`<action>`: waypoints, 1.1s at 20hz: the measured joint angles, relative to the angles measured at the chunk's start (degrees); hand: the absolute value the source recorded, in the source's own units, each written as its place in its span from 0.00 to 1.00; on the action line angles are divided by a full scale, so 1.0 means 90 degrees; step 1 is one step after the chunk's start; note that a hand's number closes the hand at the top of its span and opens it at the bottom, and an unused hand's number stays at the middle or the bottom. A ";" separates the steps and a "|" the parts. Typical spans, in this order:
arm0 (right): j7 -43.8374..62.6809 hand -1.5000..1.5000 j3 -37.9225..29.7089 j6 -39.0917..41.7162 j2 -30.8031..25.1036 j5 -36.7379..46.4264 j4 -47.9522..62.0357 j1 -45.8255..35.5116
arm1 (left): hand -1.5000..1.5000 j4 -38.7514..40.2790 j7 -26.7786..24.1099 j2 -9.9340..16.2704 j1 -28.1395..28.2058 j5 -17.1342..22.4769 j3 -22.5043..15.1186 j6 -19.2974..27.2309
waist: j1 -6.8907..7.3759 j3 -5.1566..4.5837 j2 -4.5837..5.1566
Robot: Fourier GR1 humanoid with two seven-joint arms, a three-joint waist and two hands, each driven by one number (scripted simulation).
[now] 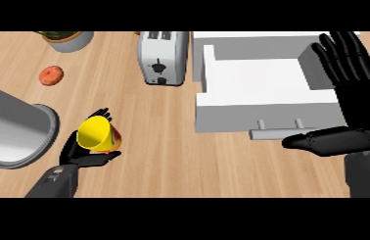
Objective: Pick up the cup, place it into the drawer and close the drawer
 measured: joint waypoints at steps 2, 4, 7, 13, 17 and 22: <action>-0.0031 0.00 0.0008 -0.0018 0.0005 0.0042 0.0075 -0.0068 | 1.00 -0.0095 -0.0053 -0.0071 -0.0054 -0.0011 -0.0030 -0.0024 | 0.0005 -0.0001 0.0007; -0.0001 0.00 0.0027 -0.0019 0.0003 0.0054 -0.0021 -0.0023 | 1.00 -0.0253 -0.0289 -0.0108 0.0030 -0.0041 -0.0045 0.0170 | 0.0003 -0.0002 0.0000; -0.0035 0.00 0.0036 -0.0031 0.0007 0.0101 0.0048 -0.0055 | 1.00 -0.0436 -0.0582 -0.0127 0.0057 -0.0064 0.0014 0.0645 | 0.0012 -0.0001 0.0008; -0.0032 0.00 0.0009 -0.0024 0.0026 0.0066 0.0068 0.0017 | 1.00 -0.0699 -0.0891 -0.0398 0.0004 0.0219 0.0412 0.1364 | 0.0049 0.0007 -0.0016; 0.0045 0.00 -0.0022 -0.0087 0.0034 0.0054 0.0018 -0.0052 | 1.00 -0.0787 -0.0997 -0.0638 -0.0076 0.0564 0.0799 0.1677 | 0.0063 0.0010 -0.0023; 0.0001 0.00 -0.0094 -0.0041 -0.0003 0.0009 0.0041 0.0008 | 1.00 -0.1118 -0.0876 -0.0792 -0.0452 0.0663 0.0734 0.1516 | 0.0094 0.0019 -0.0049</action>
